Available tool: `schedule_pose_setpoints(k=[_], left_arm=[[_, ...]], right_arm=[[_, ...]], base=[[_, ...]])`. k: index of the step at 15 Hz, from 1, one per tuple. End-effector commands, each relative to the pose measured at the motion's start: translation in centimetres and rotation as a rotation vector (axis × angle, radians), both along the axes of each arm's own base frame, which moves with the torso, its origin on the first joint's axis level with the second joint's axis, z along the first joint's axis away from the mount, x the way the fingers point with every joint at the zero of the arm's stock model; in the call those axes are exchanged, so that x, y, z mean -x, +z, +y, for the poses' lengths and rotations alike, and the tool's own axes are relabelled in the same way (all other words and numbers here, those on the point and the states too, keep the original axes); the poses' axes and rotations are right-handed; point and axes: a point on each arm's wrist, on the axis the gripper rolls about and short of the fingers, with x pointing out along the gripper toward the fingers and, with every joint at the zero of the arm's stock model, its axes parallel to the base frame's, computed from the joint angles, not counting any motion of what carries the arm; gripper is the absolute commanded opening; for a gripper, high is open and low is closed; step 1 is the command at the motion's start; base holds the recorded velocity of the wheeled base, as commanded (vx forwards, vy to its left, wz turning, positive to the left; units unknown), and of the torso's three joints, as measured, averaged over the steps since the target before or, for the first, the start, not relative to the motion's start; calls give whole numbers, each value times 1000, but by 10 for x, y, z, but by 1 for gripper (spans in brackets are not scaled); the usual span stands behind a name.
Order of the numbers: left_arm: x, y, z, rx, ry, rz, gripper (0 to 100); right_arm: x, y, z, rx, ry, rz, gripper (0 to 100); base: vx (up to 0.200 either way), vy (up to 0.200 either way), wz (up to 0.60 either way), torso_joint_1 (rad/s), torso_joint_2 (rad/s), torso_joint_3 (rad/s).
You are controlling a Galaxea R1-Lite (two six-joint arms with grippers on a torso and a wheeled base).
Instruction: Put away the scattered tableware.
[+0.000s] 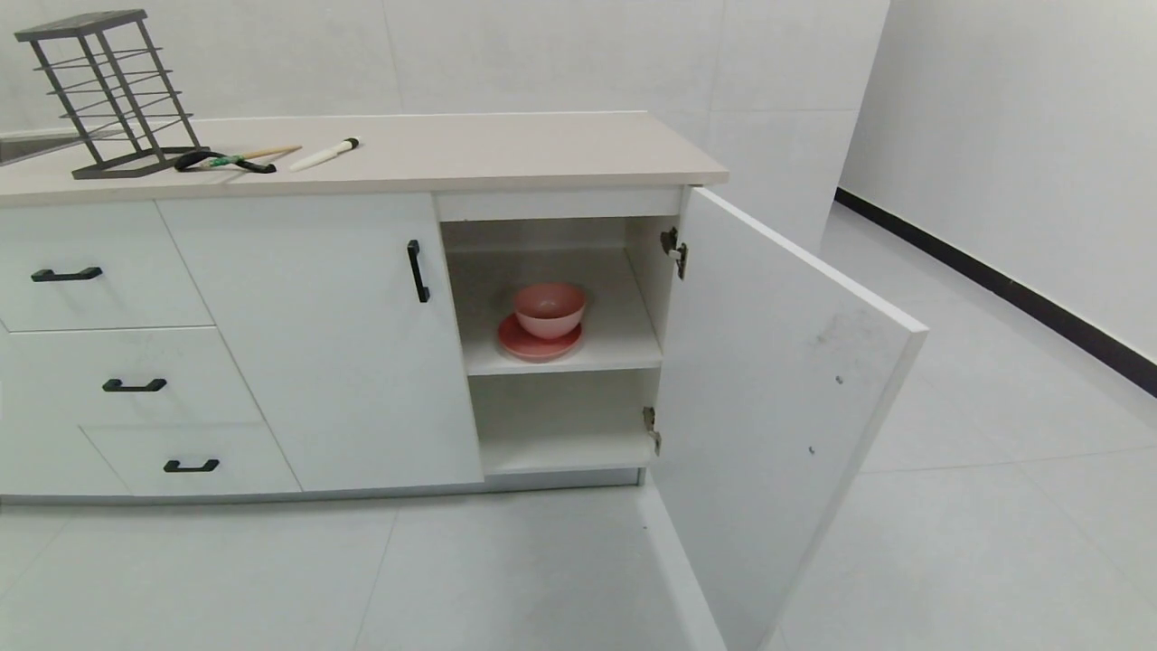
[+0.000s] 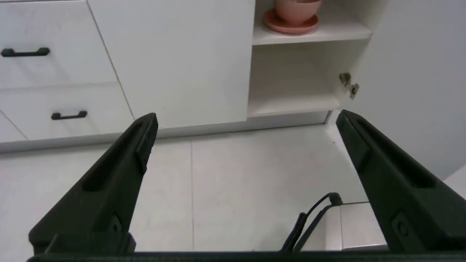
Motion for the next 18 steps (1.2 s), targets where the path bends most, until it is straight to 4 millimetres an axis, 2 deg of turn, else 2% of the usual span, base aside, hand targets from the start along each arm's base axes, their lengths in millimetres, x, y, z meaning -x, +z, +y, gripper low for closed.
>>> schedule_pose_setpoints(k=[1, 5, 6, 7, 8, 9, 11, 14, 18], left_arm=[[0, 0, 0, 2, 0, 1, 100], [0, 0, 0, 4, 2, 1, 100], [0, 0, 0, 3, 1, 1, 100], [0, 0, 0, 3, 1, 1, 100], [0, 0, 0, 3, 1, 1, 100], [0, 0, 0, 1, 1, 1, 100], [0, 0, 0, 1, 1, 1, 100], [0, 0, 0, 1, 1, 1, 100], [0, 0, 0, 1, 1, 1, 100]], right_arm=[[0, 0, 0, -3, -1, 3, 0], [0, 0, 0, -3, 1, 5, 0], [-1, 0, 0, 1, 6, -4, 0], [0, 10, 0, 2, 9, -96, 0], [5, 33, 1, 30, 23, -261, 0], [7, 43, 2, 46, 76, -268, 0], [5, 60, 5, 48, 231, -185, 0], [-16, 86, 7, 45, 329, -67, 0], [-49, 91, 9, 41, 425, 106, 0]], base=[[0, -200, 0, 2, -7, 2], [0, -200, 0, 2, 1, 0], [0, 0, 0, 0, 0, 0], [0, 0, 0, 0, 0, 0], [0, 0, 0, 0, 0, 0], [0, 0, 0, 0, 0, 0], [0, 0, 0, 0, 0, 0], [0, 0, 0, 0, 0, 0], [0, 0, 0, 0, 0, 0]])
